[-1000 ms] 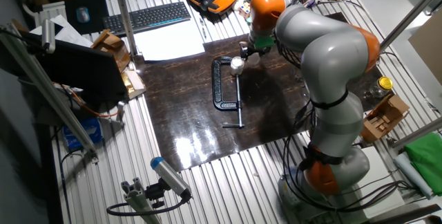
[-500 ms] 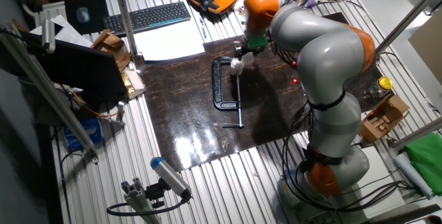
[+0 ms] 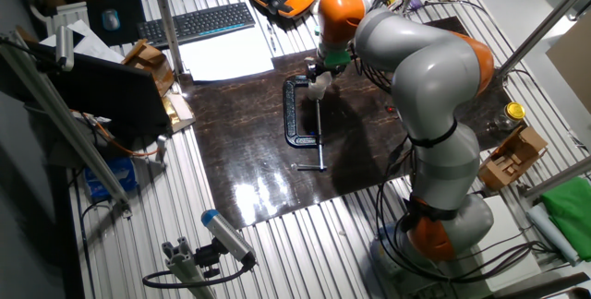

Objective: Screw the lid onto the jar

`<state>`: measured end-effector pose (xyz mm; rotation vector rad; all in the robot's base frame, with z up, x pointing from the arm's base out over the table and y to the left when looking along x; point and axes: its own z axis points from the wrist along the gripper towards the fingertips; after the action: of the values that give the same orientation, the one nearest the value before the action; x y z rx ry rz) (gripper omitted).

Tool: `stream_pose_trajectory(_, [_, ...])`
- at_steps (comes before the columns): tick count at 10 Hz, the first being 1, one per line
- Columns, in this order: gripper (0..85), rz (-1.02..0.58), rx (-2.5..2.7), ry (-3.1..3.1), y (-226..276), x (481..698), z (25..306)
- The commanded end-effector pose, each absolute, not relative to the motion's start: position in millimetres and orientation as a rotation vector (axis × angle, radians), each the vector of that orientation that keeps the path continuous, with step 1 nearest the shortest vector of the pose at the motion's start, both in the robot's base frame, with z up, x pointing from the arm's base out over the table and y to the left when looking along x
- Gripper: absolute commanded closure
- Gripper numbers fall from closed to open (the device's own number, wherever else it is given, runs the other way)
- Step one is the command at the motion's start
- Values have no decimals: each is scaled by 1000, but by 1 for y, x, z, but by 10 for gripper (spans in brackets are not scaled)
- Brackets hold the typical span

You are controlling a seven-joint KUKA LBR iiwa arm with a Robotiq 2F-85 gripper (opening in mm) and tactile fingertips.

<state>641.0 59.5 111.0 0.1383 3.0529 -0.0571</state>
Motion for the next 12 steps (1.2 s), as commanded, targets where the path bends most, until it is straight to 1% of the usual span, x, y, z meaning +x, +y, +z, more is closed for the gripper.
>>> stream_pose_trajectory(1, [193, -59, 137, 3053, 62, 642, 109])
stream_pose_trajectory(5, [193, -54, 144, 3051, 68, 645, 104])
stream_pose_trajectory(12, [163, -44, 149, 3047, 66, 646, 100])
